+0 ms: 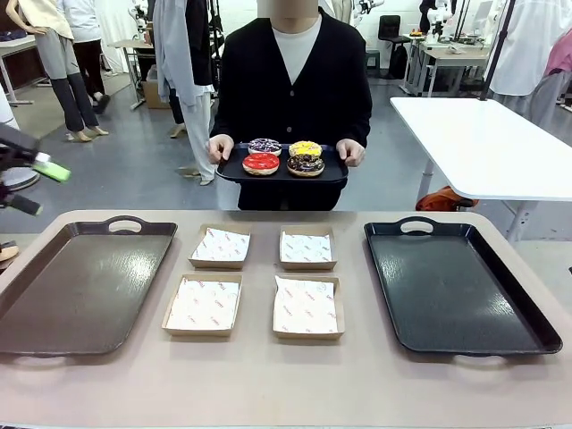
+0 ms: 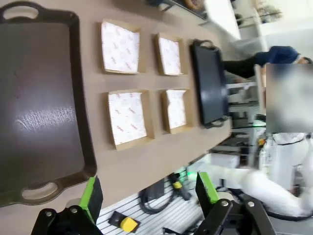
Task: Individually package the donuts and arrange them on the tray.
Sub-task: Pick up one Paper togo box.
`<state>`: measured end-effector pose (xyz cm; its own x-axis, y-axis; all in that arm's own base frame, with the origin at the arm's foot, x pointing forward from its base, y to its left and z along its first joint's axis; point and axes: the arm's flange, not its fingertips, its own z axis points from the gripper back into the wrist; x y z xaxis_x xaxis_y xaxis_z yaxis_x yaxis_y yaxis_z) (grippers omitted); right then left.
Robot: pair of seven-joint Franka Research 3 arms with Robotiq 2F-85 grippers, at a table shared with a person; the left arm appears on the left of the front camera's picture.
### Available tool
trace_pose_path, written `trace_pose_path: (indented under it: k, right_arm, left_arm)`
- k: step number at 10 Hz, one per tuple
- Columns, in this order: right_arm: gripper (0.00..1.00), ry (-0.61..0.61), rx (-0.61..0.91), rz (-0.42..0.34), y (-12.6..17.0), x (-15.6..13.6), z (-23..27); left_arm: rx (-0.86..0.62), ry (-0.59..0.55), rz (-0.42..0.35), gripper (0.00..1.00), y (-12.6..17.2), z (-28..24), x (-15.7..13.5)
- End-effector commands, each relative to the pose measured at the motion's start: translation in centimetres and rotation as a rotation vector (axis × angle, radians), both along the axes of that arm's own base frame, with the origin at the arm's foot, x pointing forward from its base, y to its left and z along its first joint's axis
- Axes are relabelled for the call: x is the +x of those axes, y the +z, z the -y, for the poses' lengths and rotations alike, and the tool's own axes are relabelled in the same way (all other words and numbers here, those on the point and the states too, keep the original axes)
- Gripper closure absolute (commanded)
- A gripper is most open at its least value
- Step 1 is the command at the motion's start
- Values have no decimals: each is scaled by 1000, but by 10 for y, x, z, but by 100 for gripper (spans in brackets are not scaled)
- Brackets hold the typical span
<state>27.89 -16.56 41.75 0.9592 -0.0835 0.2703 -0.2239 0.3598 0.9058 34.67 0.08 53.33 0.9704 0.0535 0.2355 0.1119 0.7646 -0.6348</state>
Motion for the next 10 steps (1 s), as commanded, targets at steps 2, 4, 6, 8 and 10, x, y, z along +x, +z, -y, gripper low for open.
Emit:
trace_pose_path:
  k: [2, 4, 6, 8, 10]
  right_arm:
    - [0, 3, 12, 12, 0, -1, 1]
    - [0, 3, 12, 12, 0, -1, 1]
    - [0, 3, 12, 12, 0, -1, 1]
    - [0, 3, 12, 12, 0, -1, 1]
    - [0, 3, 12, 12, 0, -1, 1]
  left_arm:
    - [267, 10, -131, 0, -9, 67, 47]
    - [421, 14, -159, 0, -27, 120, 72]
    - [507, -1, -180, 0, -56, 161, 83]
    - [595, 12, -161, 0, -96, 187, 93]
    - [602, 22, -174, 0, -129, 193, 105]
